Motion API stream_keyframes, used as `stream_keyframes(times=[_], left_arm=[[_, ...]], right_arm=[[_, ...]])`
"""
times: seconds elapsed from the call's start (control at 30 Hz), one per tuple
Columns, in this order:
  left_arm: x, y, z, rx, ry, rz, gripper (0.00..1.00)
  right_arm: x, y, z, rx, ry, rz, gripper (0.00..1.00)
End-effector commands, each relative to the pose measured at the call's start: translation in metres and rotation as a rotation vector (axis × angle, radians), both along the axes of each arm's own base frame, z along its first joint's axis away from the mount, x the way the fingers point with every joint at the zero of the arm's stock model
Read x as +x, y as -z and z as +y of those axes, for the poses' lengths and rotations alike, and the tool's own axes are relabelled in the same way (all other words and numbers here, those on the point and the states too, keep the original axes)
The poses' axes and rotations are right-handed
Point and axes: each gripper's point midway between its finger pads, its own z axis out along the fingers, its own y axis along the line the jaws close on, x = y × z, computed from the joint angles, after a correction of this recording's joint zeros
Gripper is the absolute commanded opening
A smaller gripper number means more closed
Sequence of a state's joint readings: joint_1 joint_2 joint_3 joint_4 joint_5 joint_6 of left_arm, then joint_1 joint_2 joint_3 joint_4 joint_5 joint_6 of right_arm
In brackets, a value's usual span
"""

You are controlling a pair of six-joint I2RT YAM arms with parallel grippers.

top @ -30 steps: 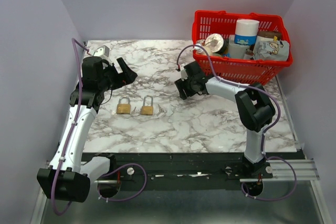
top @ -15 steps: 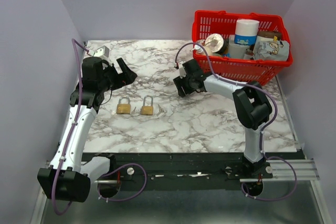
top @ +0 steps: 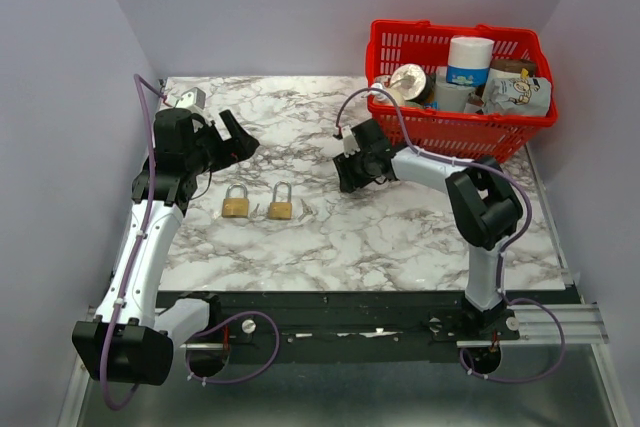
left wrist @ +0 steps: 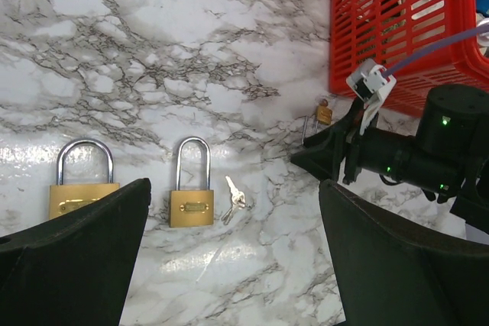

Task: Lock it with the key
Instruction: Adjust the lock at the center of the board.

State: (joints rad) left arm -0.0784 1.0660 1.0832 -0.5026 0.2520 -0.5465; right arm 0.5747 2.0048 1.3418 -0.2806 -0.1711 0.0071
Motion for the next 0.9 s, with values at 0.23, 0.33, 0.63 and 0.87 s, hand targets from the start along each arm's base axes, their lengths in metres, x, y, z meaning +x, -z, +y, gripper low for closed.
stream_keyframes(times=[0.23,0.33,0.63,0.87], left_arm=[[0.002,-0.016,-0.004,-0.027,0.023,-0.035,0.99],[0.002,-0.017,-0.004,-0.026,0.025,-0.038,0.99],[0.0,-0.017,-0.006,-0.038,0.033,-0.044,0.99],[-0.001,-0.022,-0.009,-0.03,0.069,-0.071,0.99]], right_arm=[[-0.123,-0.002,-0.02,0.002,-0.216,0.3,0.42],[-0.141,-0.004,-0.037,-0.053,-0.228,0.344,0.42],[-0.118,-0.056,-0.032,0.008,-0.181,0.152,0.54],[-0.076,-0.059,-0.026,-0.073,-0.243,0.017,0.66]])
